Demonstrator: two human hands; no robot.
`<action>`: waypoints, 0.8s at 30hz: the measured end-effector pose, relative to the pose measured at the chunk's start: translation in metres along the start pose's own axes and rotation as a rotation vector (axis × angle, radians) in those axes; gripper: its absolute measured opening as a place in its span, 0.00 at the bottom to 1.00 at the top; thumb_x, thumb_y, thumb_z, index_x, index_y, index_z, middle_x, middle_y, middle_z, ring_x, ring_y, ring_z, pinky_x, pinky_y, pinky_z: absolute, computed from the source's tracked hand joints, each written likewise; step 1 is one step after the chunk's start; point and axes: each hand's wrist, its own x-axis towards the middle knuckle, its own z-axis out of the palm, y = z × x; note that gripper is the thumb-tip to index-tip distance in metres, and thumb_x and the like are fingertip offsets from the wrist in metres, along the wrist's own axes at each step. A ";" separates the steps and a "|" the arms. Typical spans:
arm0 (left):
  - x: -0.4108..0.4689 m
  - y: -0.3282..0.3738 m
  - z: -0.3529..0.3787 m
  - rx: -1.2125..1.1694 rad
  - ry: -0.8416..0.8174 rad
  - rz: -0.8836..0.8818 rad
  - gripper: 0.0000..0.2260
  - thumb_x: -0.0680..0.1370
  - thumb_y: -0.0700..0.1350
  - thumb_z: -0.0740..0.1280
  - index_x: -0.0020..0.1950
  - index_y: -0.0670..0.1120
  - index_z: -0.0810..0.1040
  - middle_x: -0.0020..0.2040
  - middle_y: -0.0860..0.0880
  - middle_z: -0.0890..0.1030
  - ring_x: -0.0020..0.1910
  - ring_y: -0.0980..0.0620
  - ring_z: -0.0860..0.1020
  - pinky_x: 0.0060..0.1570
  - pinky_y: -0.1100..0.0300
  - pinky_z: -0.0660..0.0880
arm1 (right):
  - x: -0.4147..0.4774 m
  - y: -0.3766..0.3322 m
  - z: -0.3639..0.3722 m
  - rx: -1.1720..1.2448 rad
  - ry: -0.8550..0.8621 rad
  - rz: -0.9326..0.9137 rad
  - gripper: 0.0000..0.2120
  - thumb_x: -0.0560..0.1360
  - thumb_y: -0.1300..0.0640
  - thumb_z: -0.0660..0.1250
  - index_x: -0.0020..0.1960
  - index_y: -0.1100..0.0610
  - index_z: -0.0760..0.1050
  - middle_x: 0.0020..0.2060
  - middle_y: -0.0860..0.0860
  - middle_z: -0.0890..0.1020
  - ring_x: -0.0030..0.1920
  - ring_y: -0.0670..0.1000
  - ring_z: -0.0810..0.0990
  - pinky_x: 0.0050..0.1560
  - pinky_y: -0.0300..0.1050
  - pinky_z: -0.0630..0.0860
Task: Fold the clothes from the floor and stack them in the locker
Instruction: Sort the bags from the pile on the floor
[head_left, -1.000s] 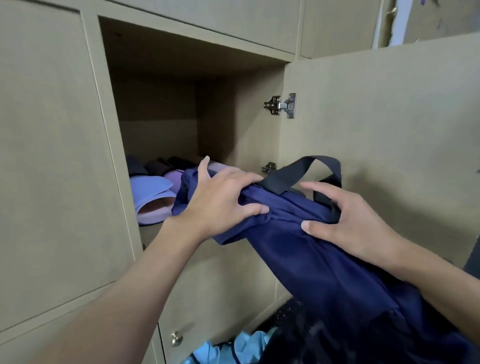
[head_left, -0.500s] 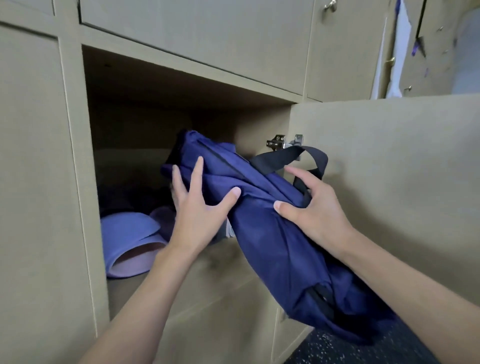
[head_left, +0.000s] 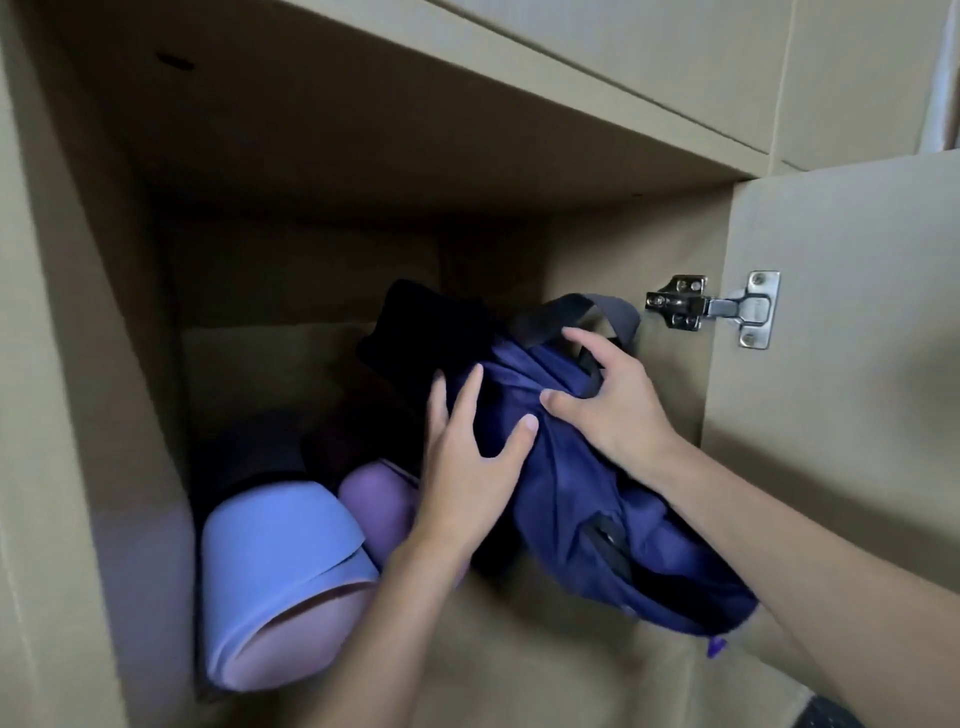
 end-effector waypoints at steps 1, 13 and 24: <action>0.003 -0.005 0.004 0.004 -0.016 -0.017 0.29 0.79 0.55 0.67 0.79 0.57 0.61 0.82 0.53 0.53 0.79 0.56 0.52 0.71 0.67 0.51 | 0.018 0.004 0.011 -0.022 -0.012 0.006 0.34 0.71 0.57 0.77 0.74 0.50 0.68 0.66 0.47 0.77 0.65 0.46 0.75 0.64 0.33 0.68; -0.004 -0.042 0.016 -0.024 -0.135 -0.212 0.26 0.83 0.54 0.60 0.80 0.54 0.59 0.81 0.52 0.58 0.79 0.54 0.56 0.78 0.56 0.53 | -0.016 0.063 0.009 -0.033 -0.494 0.496 0.47 0.65 0.28 0.70 0.74 0.55 0.65 0.66 0.50 0.76 0.63 0.52 0.76 0.66 0.46 0.72; -0.013 -0.042 0.012 0.016 -0.216 -0.288 0.44 0.64 0.74 0.49 0.80 0.64 0.50 0.82 0.58 0.52 0.80 0.56 0.50 0.79 0.47 0.50 | -0.029 0.054 0.008 0.234 -0.413 0.632 0.50 0.60 0.31 0.73 0.76 0.48 0.60 0.67 0.51 0.75 0.64 0.54 0.75 0.67 0.54 0.72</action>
